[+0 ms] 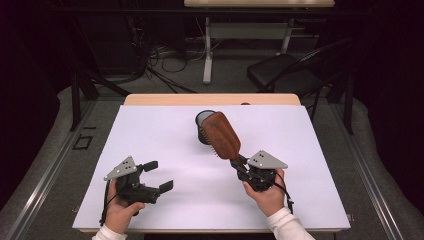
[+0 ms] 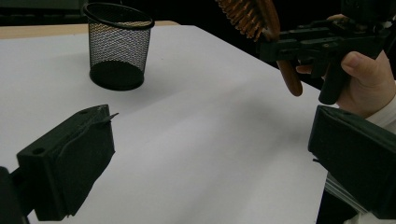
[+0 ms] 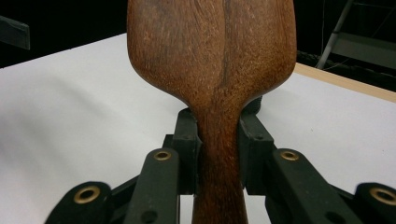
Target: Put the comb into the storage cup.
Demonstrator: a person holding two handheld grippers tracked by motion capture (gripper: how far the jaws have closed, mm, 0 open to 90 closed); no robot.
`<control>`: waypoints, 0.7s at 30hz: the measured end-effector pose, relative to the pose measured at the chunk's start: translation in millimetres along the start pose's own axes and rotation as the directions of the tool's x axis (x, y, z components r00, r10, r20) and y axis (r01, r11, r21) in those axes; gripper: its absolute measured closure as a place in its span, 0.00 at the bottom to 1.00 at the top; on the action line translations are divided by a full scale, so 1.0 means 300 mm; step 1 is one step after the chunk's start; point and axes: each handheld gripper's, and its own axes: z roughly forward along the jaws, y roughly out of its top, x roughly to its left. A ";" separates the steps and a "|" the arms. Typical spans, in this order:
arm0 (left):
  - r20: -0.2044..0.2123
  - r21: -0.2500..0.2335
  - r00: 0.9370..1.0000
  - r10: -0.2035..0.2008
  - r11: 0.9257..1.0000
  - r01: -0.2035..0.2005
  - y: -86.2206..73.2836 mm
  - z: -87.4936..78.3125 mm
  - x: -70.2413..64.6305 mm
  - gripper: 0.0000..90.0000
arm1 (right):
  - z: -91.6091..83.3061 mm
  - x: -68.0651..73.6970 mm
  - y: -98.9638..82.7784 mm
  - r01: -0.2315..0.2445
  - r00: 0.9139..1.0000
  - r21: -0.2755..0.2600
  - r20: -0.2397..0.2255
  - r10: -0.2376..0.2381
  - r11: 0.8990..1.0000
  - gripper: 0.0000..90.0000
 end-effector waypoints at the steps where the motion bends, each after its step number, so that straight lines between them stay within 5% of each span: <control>1: 0.002 -0.007 1.000 -0.005 1.000 0.005 0.008 0.006 -0.001 0.00 | 0.000 0.000 0.001 0.001 1.000 -0.001 -0.002 -0.001 1.000 0.80; 21: 0.052 -0.029 0.994 -0.101 0.994 0.103 0.122 0.082 0.002 0.01 | 0.005 0.013 0.002 0.023 1.000 -0.008 -0.009 -0.023 1.000 0.80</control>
